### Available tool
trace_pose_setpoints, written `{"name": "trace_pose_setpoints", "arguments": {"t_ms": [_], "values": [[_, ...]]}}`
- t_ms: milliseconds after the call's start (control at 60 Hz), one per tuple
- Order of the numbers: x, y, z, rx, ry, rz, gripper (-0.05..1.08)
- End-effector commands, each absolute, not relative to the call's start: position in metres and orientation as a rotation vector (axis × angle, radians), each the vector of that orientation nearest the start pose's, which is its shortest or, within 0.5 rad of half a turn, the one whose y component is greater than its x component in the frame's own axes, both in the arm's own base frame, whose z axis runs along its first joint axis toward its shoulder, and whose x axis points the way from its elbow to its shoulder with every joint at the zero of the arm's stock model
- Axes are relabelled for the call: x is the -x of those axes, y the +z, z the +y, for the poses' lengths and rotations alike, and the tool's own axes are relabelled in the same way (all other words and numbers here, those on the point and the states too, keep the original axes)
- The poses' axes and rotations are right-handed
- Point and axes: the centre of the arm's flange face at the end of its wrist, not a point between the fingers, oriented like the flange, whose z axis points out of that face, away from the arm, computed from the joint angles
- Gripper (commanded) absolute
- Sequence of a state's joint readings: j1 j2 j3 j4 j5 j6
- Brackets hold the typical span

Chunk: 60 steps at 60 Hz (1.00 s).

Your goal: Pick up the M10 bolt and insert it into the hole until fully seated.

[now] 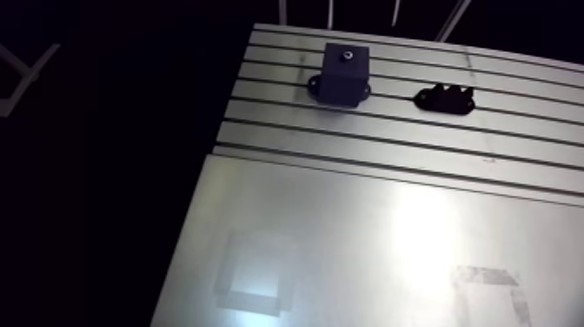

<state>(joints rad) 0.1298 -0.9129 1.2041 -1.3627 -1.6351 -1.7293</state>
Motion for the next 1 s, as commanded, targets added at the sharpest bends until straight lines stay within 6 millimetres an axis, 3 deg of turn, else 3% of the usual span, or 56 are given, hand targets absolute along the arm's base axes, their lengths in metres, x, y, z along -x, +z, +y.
{"name": "trace_pose_setpoints", "arguments": {"t_ms": [17,117,217,400,617,900,1000], "values": [[0.654,0.289,-0.205,0.374,0.059,2.674,0.0],[0.648,0.314,-0.203,0.353,0.064,2.708,0.0],[0.635,0.351,-0.199,0.342,0.065,2.759,0.0],[0.612,0.387,-0.192,0.337,0.067,2.804,0.0],[0.575,0.447,-0.148,0.239,0.056,2.907,0.0],[0.552,0.487,-0.096,0.091,0.069,3.017,0.0],[0.552,0.489,-0.092,0.08,0.069,3.024,0.0]]}}
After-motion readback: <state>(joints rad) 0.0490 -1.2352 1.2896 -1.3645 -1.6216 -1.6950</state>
